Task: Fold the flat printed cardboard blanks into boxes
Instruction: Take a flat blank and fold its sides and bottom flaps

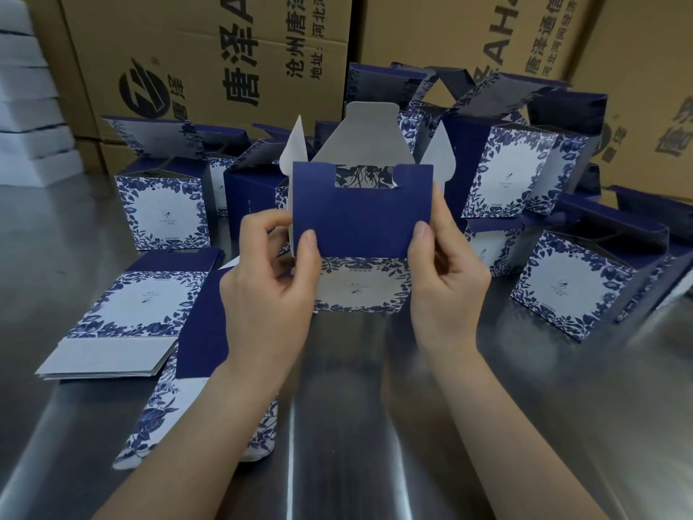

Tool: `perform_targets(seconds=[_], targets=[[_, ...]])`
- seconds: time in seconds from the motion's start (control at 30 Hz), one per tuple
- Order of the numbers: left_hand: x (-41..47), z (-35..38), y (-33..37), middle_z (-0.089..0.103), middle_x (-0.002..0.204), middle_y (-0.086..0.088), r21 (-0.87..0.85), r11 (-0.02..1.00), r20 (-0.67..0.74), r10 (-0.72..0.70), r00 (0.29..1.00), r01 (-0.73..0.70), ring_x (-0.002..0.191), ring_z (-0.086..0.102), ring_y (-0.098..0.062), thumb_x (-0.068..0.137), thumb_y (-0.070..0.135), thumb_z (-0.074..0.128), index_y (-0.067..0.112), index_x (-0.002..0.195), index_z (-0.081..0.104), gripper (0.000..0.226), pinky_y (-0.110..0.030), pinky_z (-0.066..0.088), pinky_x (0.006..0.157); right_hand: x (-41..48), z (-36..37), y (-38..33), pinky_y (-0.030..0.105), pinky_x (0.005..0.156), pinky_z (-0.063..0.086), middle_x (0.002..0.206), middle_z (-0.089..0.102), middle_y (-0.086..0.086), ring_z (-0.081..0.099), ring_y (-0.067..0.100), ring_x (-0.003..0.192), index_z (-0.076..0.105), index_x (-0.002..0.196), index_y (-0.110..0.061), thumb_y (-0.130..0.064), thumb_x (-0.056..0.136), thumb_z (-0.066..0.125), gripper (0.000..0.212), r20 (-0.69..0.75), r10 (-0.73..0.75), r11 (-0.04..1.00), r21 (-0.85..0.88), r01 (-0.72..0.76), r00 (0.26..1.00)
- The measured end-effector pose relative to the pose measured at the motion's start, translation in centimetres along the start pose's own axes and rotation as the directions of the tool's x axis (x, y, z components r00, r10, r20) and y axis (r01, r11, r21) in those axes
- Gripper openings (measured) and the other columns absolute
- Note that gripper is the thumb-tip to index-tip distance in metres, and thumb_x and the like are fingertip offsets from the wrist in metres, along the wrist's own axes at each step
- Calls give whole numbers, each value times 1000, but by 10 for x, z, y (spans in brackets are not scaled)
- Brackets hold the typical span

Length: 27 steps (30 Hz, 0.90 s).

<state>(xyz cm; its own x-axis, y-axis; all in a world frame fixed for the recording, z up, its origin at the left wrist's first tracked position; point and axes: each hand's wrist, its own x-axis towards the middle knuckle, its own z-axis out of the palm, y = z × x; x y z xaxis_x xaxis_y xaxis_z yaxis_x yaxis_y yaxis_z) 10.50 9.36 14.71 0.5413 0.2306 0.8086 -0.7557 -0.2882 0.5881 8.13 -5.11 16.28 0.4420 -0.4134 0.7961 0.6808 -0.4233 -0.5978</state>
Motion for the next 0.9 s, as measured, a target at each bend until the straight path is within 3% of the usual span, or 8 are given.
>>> perform_targets(seconds=[0.13,0.27,0.37,0.47,0.57,0.63,0.77,0.9], targets=[[0,1,2,61,89,34,18,999,-24,-32,999,33,83,71,-2,90,29,66,39,102,43,27,-1,43,64,0,-2,8,18,79,42,105,62,2,47,-1,79,36,139,-14,-4,93,52,49,-8,-58,995,-82,57,998],[0,0,2,58,104,27,26,998,-18,-55,998,55,90,70,-7,89,20,66,35,112,45,35,-2,46,66,-2,-1,9,14,72,41,124,67,8,45,-8,80,43,138,-18,0,92,52,50,38,-77,991,-108,81,996],[1,0,2,61,109,16,56,998,10,-34,999,34,78,68,-12,88,20,60,36,140,38,58,-24,56,66,-1,0,9,17,65,42,129,62,-7,51,0,79,50,136,-19,2,91,49,50,44,-81,991,-102,85,996],[1,-2,2,56,112,0,112,994,76,7,997,-16,77,62,-22,87,15,54,32,148,36,66,-46,55,59,0,0,6,30,74,51,120,53,-25,62,12,99,49,122,-30,1,87,46,46,61,-37,999,-38,39,997],[0,-3,1,51,118,2,177,981,131,58,990,-81,74,60,-19,86,12,52,34,146,40,65,-45,53,56,4,-3,2,26,73,48,137,43,-11,62,19,107,37,115,-39,3,82,45,54,87,-39,998,-45,43,995],[0,-3,-1,50,125,3,191,974,176,87,980,-120,76,60,-16,87,9,52,35,144,44,64,-45,53,56,8,-7,3,22,67,44,147,35,-8,61,22,105,36,125,-36,8,78,46,65,147,-69,988,-130,88,987],[0,-2,-2,49,138,-4,264,941,264,142,954,-213,74,59,-19,87,3,53,33,142,49,62,-42,50,48,14,-15,0,37,54,45,156,29,5,42,-14,113,42,139,-23,10,70,46,77,266,-135,910,-349,226,955],[-1,-3,0,45,146,-8,270,924,318,179,931,-270,90,58,-16,88,0,50,29,142,52,61,-41,53,56,19,-19,-4,31,61,47,154,32,11,31,-4,116,54,134,-22,3,74,50,65,281,-129,834,-489,257,951]])
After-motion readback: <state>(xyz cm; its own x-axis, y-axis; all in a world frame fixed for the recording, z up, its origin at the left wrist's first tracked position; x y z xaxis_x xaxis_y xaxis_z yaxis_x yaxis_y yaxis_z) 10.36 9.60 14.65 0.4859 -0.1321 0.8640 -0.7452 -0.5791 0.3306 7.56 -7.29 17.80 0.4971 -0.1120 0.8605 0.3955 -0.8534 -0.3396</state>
